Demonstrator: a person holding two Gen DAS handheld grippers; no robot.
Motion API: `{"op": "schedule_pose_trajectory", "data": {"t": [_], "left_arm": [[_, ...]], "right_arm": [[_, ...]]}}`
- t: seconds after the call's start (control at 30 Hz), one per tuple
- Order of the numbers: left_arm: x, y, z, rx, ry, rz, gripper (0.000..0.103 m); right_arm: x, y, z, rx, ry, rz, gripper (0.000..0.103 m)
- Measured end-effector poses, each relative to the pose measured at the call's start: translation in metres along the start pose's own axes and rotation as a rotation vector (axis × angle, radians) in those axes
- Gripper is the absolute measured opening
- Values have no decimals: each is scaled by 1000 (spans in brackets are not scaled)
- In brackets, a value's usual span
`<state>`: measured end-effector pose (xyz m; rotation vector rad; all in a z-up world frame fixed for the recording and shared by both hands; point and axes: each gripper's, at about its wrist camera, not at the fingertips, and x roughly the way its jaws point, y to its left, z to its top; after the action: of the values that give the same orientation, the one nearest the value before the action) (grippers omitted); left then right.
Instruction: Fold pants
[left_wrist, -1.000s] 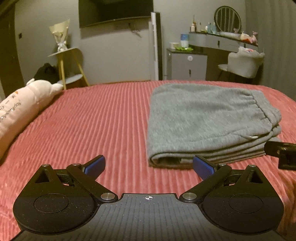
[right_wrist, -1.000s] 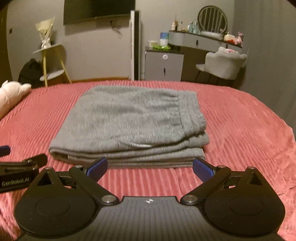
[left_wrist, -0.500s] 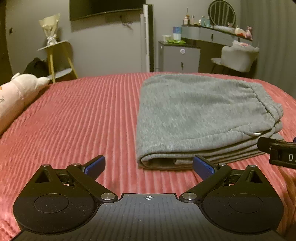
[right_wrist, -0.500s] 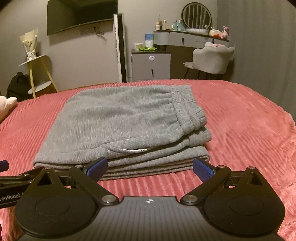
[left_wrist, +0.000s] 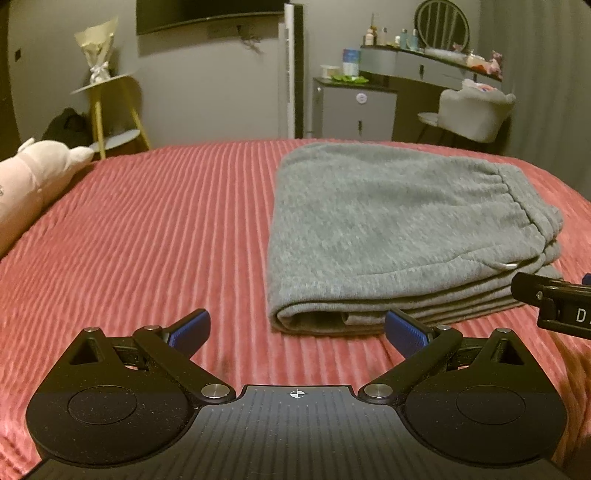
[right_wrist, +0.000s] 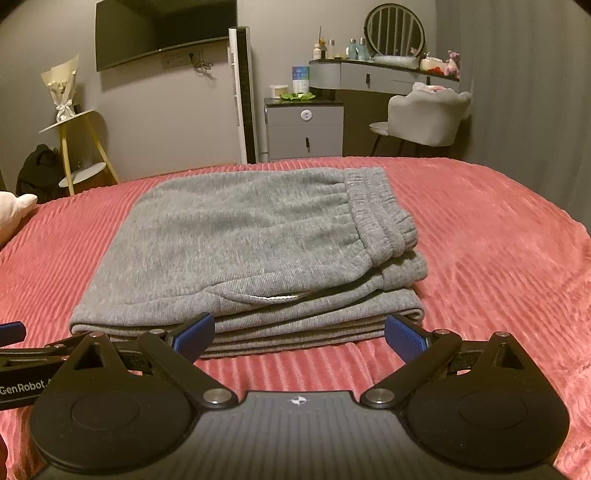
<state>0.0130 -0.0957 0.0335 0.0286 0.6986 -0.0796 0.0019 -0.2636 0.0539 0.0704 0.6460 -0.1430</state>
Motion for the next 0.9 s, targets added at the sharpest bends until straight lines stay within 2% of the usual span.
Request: {"op": "schedule_pose_trajectory", "data": {"t": [0.9], "left_arm": [[1,-2,-3,14,19,-2,103]], "right_arm": [[0,5,-2,-26,7,-4,99]]}}
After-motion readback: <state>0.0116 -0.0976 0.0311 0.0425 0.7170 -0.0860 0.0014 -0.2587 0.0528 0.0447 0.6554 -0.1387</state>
